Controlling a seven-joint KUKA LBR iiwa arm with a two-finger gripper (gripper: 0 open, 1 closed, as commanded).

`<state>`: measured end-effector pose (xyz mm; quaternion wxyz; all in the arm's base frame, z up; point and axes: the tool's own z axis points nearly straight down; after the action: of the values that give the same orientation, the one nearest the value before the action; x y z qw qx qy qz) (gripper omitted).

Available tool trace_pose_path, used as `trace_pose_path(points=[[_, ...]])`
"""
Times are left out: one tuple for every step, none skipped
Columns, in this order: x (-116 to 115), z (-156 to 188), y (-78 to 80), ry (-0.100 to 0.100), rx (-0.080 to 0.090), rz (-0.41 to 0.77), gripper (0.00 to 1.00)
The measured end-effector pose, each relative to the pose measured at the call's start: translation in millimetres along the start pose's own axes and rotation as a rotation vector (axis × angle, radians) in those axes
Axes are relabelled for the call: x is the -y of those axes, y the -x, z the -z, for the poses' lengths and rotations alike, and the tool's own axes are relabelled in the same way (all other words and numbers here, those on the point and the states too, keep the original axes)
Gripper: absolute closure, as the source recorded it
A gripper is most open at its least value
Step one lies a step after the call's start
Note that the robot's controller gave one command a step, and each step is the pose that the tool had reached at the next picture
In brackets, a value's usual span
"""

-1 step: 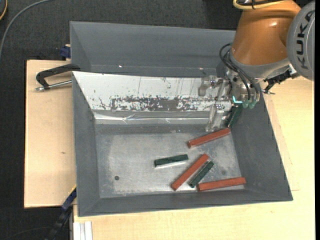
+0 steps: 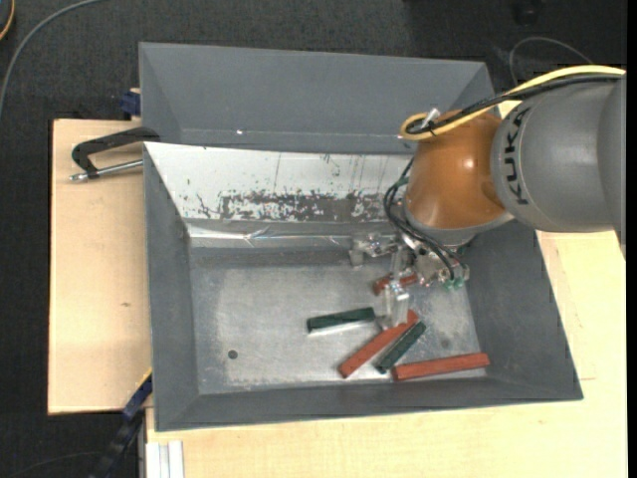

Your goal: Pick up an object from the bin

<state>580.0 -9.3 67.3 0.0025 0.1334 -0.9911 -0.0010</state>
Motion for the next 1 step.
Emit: trace_pose_path(points=[[-95.3, 2.8, -26.1, 0.004, 0.002, -0.114, 0.00]])
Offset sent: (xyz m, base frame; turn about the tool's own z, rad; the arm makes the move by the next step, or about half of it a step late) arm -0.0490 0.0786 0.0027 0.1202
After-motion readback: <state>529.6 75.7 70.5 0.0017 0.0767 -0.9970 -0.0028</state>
